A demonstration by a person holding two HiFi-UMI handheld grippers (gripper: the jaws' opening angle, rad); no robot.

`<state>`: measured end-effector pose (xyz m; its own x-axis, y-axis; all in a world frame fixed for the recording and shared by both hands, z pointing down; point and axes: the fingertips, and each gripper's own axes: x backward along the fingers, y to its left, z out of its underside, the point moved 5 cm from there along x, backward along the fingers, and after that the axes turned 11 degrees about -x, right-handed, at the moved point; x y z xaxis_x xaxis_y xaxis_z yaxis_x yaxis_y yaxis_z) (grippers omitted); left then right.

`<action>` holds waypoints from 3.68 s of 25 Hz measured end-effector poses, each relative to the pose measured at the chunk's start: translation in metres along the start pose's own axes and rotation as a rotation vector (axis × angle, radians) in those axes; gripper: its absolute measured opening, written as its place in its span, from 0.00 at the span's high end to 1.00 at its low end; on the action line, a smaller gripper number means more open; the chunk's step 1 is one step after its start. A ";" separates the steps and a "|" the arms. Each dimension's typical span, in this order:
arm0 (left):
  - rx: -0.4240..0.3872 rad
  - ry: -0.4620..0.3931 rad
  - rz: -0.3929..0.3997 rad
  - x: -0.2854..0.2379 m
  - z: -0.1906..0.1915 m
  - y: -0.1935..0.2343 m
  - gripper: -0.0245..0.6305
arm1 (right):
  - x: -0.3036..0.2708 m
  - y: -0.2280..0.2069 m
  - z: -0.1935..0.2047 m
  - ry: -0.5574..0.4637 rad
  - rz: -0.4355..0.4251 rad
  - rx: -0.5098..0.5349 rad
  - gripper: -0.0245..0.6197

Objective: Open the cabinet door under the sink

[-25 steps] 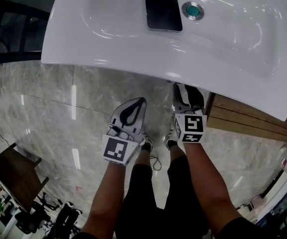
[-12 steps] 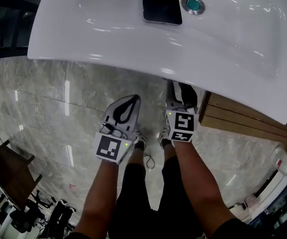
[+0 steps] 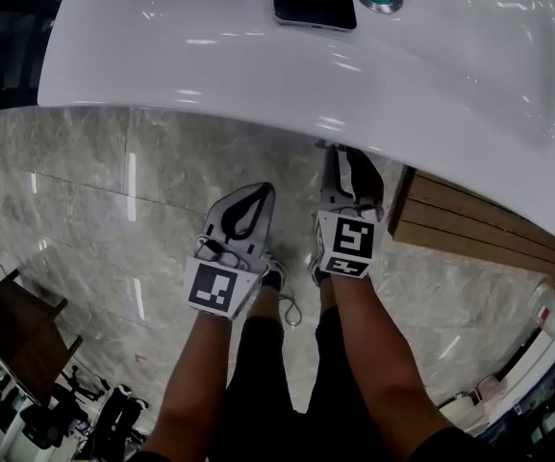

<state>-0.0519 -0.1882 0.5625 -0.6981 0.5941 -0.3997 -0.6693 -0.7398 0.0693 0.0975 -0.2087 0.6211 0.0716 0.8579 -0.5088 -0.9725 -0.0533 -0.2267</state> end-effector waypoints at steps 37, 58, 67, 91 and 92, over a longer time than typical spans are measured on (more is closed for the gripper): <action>0.031 -0.053 -0.156 0.048 0.042 -0.068 0.93 | 0.066 -0.007 0.038 -0.073 -0.258 0.111 0.82; -0.016 -0.108 -0.112 0.109 0.056 -0.126 0.93 | 0.147 -0.029 0.083 -0.066 -0.427 0.190 0.82; -0.013 -0.103 -0.100 0.124 0.080 -0.165 0.93 | 0.189 -0.056 0.101 -0.061 -0.509 0.220 0.81; -0.019 -0.094 -0.077 0.087 0.069 -0.262 0.93 | 0.265 -0.147 0.120 -0.090 -0.600 0.311 0.80; -0.018 -0.093 -0.074 0.087 0.068 -0.263 0.93 | 0.267 -0.150 0.120 -0.095 -0.588 0.309 0.80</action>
<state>0.0459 0.0796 0.5720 -0.6684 0.6733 -0.3161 -0.7155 -0.6981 0.0261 0.2359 0.0895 0.6193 0.6032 0.7412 -0.2947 -0.7971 0.5738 -0.1883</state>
